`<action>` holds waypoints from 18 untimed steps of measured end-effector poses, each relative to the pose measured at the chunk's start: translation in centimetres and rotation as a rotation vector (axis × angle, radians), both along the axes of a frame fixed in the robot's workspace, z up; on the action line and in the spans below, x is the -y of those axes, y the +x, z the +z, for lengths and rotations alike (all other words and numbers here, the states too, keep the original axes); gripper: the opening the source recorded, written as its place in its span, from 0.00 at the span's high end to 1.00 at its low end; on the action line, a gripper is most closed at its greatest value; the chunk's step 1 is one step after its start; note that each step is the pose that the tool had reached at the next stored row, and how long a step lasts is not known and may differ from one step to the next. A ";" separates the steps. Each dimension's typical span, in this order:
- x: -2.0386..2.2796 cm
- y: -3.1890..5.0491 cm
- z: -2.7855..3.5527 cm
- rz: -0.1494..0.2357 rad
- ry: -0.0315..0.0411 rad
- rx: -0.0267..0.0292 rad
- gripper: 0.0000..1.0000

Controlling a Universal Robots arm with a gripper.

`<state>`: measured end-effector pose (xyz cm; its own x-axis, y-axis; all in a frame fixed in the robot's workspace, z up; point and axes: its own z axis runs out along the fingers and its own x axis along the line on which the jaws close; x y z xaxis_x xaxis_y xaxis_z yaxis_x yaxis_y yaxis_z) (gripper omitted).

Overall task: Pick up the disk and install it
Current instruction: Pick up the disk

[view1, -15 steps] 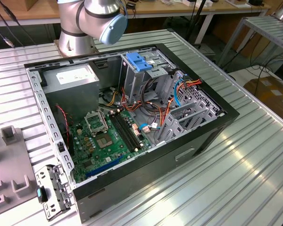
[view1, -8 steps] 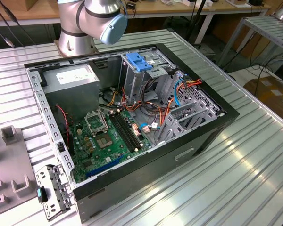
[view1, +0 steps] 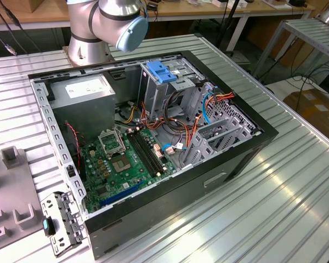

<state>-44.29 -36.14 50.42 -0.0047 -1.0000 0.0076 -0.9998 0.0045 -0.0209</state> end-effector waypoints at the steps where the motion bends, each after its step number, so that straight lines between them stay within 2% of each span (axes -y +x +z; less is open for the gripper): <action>1: 0.00 0.08 0.00 0.000 0.0000 0.0000 0.63; 18: 0.00 3.14 0.00 0.000 0.0000 -0.0007 0.63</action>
